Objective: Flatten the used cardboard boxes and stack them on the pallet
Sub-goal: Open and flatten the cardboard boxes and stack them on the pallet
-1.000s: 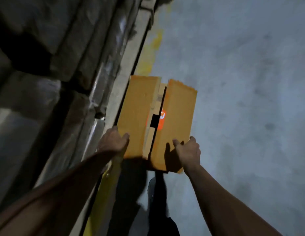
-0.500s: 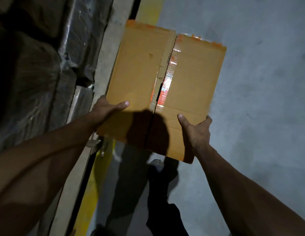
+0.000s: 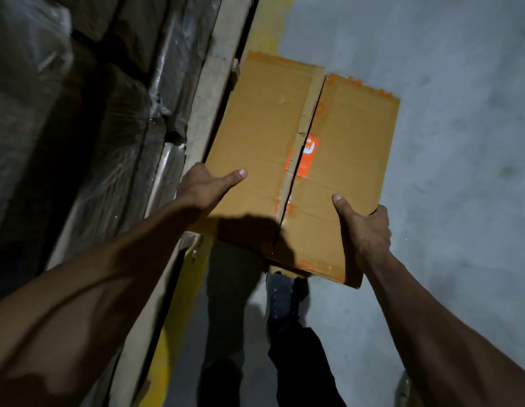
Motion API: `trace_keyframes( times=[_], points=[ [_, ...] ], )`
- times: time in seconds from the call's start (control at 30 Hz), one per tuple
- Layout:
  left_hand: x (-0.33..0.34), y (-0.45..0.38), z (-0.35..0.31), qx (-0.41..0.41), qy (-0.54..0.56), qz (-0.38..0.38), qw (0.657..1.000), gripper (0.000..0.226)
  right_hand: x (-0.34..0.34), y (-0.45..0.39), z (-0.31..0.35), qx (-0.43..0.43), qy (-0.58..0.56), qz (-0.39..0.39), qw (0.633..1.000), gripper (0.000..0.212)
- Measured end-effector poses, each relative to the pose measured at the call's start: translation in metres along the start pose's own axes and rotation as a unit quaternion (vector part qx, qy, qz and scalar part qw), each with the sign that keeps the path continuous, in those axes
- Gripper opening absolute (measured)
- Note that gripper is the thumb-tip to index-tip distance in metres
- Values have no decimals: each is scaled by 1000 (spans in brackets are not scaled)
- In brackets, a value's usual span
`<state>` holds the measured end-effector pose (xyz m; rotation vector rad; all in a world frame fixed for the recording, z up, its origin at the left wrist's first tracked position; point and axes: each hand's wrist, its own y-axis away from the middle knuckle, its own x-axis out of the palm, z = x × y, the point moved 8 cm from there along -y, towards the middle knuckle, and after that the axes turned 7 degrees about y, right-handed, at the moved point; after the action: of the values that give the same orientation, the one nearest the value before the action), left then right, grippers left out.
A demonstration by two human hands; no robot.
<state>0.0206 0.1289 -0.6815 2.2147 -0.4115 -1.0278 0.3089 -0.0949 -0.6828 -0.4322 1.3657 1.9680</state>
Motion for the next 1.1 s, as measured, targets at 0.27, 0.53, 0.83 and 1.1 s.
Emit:
trace_keyframes(
  times=[0.27,0.53,0.83,1.1],
  points=[
    [-13,74,62,27,28,7,999,120,-24,89,-60,-14,11,-15,1000,93],
    [-17,183,140,28,-11,30,999,131,-30,197,-178,27,5,-23,999,97],
    [19,297,237,31,-123,36,991,100,-22,274,-334,62,-26,-12,998,110],
    [38,379,344,30,-140,43,989,100,-3,349,-463,89,-46,-1,995,110]
  ],
)
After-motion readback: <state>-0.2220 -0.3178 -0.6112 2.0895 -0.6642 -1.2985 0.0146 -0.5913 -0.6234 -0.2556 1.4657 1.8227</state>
